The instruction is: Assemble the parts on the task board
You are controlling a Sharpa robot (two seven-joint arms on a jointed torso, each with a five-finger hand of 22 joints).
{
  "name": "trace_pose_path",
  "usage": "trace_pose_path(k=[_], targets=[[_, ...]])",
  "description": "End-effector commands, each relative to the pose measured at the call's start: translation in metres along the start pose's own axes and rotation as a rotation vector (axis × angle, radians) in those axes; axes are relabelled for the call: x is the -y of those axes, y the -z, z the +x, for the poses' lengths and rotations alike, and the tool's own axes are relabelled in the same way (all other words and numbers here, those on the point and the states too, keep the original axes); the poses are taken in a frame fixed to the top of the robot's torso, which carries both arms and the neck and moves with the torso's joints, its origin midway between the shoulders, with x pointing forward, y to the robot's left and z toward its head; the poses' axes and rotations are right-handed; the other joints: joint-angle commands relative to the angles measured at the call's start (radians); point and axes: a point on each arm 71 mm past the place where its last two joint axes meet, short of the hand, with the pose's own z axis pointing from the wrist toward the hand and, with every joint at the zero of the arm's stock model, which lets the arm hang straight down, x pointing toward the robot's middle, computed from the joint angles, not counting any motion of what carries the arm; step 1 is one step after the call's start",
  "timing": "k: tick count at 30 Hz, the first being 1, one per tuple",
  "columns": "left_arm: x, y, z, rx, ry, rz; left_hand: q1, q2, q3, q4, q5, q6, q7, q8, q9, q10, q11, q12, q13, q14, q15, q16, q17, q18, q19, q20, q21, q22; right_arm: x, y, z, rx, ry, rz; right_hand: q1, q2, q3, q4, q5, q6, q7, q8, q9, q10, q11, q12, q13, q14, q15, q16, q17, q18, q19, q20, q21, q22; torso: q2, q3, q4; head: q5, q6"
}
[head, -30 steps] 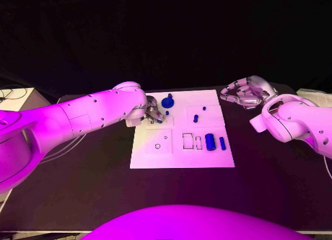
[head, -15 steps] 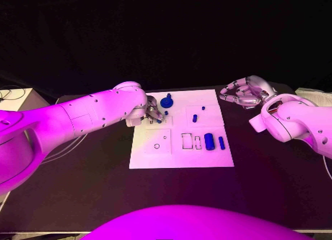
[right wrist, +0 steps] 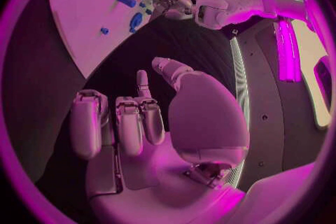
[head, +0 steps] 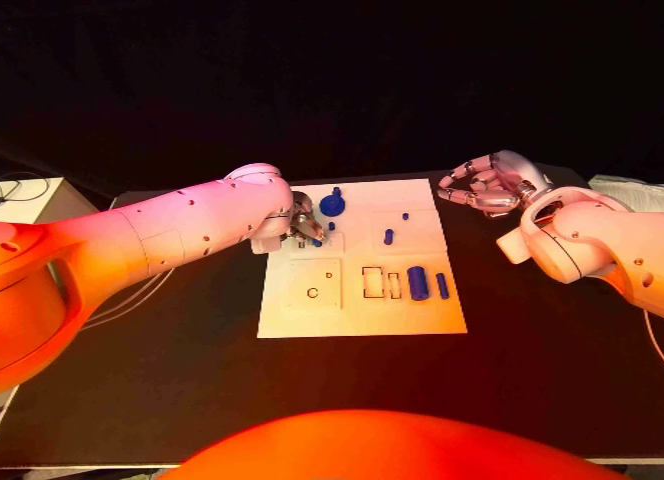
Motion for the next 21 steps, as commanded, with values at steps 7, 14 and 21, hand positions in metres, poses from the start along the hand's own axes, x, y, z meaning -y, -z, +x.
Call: trace_pose_path(k=[7, 14, 21], targets=[[-0.0013, -0.0031, 0.0108, -0.055, -0.013, -0.001, -0.028, -0.020, 0.000, -0.066, -0.011, 0.075, -0.062, -0.011, 0.107, 0.005, -0.004, 0.004, 0.001, 0.102, -0.012, -0.004, 0.256, -0.009, -0.001, -0.010, 0.005, 0.034, -0.0005, 0.0001, 0.0003, -0.006, 0.005, -0.005, -0.004, -0.002, 0.001, 0.005, 0.006, -0.009, 0.000, -0.003, 0.002, 0.102, 0.006, 0.003, 0.262, 0.102, 0.008, 0.004, 0.263, 0.003, 0.014, 0.007, -0.005, 0.001, 0.001, -0.0006, 0.0012, -0.001, 0.000], [-0.0027, -0.0033, 0.0102, -0.054, -0.011, -0.004, -0.039, -0.034, -0.071, -0.035, -0.012, 0.083, -0.063, -0.023, 0.116, 0.003, -0.005, 0.005, 0.001, 0.101, -0.013, -0.006, 0.254, -0.009, -0.001, -0.011, 0.003, 0.033, -0.0005, 0.0001, 0.0002, -0.006, 0.005, -0.005, -0.002, -0.003, 0.001, 0.005, 0.006, -0.007, 0.001, -0.008, 0.004, 0.102, 0.006, 0.002, 0.261, 0.102, 0.009, 0.004, 0.263, 0.003, 0.014, 0.008, -0.005, 0.002, 0.000, -0.0009, 0.0006, -0.001, 0.000], [-0.0040, -0.0035, 0.0097, -0.053, -0.009, -0.007, -0.045, -0.039, -0.114, -0.011, -0.012, 0.087, -0.062, -0.031, 0.122, 0.002, -0.005, 0.005, 0.000, 0.100, -0.013, -0.008, 0.253, -0.009, -0.001, -0.011, 0.003, 0.033, -0.0005, 0.0002, 0.0002, -0.007, 0.005, -0.005, -0.001, -0.004, 0.001, 0.004, 0.005, -0.008, 0.001, -0.009, 0.004, 0.102, 0.006, 0.003, 0.262, 0.102, 0.009, 0.004, 0.263, 0.003, 0.014, 0.008, -0.004, 0.003, 0.000, -0.0004, 0.0004, -0.001, 0.000]])
